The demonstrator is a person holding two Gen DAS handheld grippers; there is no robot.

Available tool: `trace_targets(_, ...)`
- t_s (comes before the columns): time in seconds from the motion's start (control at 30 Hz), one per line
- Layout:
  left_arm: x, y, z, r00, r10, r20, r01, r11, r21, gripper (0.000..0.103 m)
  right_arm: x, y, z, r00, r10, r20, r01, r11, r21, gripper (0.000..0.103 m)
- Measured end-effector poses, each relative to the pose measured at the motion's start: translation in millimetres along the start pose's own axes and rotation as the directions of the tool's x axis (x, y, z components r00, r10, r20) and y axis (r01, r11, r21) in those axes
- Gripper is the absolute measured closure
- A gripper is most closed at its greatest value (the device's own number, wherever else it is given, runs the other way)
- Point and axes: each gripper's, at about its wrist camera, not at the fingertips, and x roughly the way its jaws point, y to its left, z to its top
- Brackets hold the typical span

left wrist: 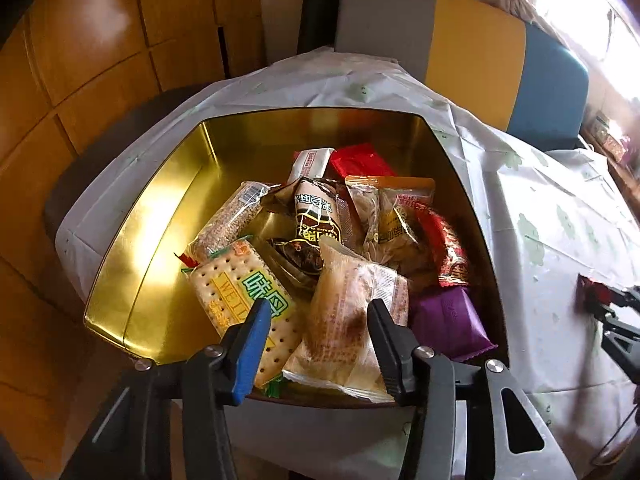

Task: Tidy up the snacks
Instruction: 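Carry the red foil candy into the gold tin and open the right tool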

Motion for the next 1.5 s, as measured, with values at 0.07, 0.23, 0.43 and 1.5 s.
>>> trace_targets(0.07,-7,2,0,1.0,-0.022,0.015,0.022,1.0,-0.015,0.052,0,0,0,1.0,0.001,0.002,-0.001,1.0,0.003,0.077)
trace_targets(0.23,-27,4,1,0.997,-0.024,0.075,0.026,0.999,-0.019,0.052,0,0,-1,1.0,-0.005,0.006,0.005,1.0,0.009,0.077)
trace_targets(0.43,-41,8,-2,0.994,-0.051,0.099,0.054,0.998,-0.035,0.052,0,2,-2,1.0,-0.015,0.009,0.015,1.0,0.011,0.077)
trace_targets(1.5,-45,36,-19,0.991,-0.052,0.12,0.063,0.994,-0.087,0.05,-38,15,64,0.946,0.307,0.104,-0.324,0.899,0.296,0.078)
